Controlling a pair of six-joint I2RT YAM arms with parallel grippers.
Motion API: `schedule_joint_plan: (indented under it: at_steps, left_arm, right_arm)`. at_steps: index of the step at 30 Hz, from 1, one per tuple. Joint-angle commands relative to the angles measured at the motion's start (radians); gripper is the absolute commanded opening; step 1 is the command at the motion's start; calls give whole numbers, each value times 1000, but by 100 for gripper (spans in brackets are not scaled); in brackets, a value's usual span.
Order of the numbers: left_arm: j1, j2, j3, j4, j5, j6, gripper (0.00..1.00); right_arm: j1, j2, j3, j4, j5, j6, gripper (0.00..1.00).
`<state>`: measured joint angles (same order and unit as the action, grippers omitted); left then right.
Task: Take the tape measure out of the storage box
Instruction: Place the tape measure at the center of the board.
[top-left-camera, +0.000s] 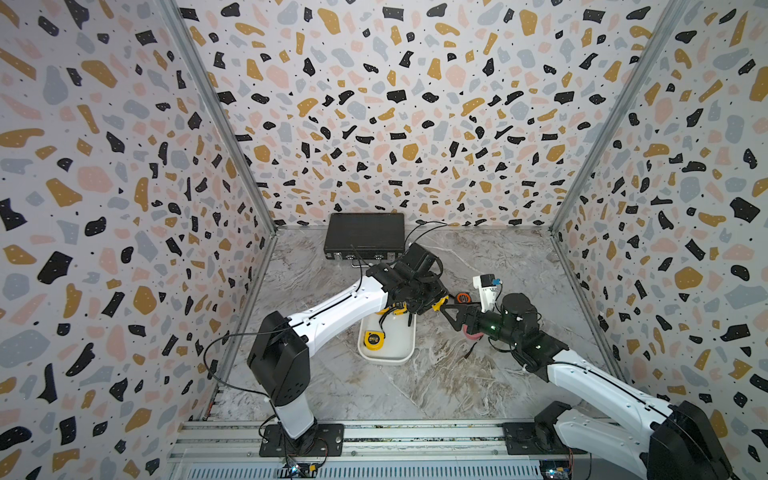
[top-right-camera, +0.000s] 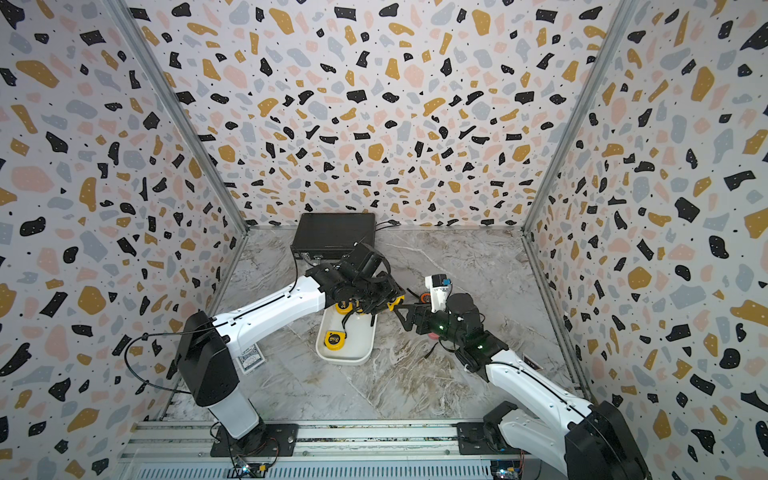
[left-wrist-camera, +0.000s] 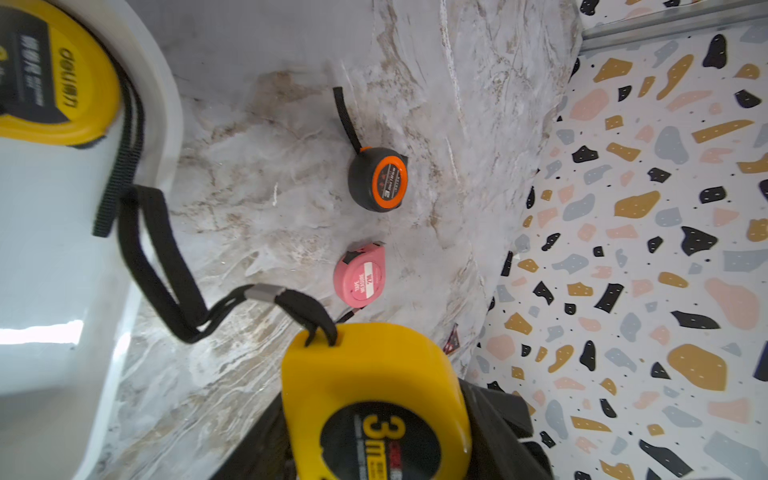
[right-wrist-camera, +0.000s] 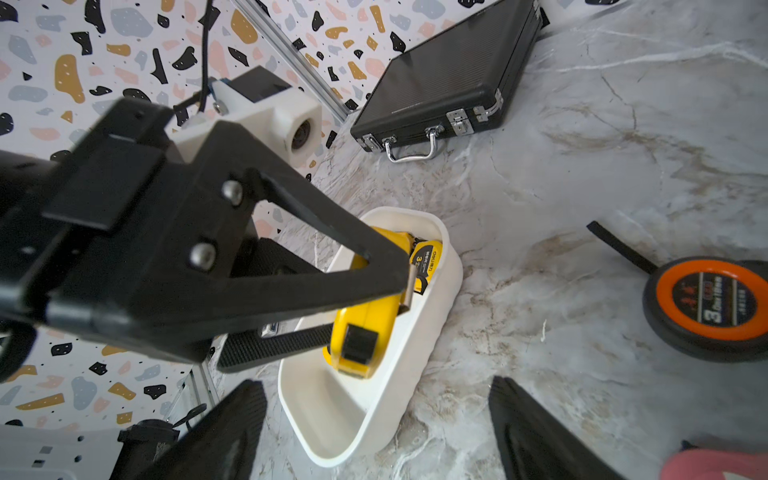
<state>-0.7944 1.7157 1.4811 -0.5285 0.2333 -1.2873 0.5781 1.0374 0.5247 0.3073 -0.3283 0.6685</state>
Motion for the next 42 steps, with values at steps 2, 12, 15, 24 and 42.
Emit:
schedule_joint_plan:
  at_steps: [2, 12, 15, 24, 42]
  left_arm:
    - [-17, -45, -44, 128, 49, -89, 0]
    - [-37, -76, -80, 171, 77, -132, 0]
    - [-41, -80, -78, 174, 77, -133, 0]
    - [-49, -82, -73, 174, 81, -130, 0]
    - [-18, -232, -100, -108, -143, 129, 100]
  right_arm:
    - [6, 16, 8, 70, 29, -14, 89]
    - [8, 41, -6, 119, 38, 0, 71]
    - [8, 49, -9, 122, 37, 7, 61]
    - [8, 26, -17, 104, 47, 19, 20]
    - [5, 293, 15, 174, -98, 178, 11]
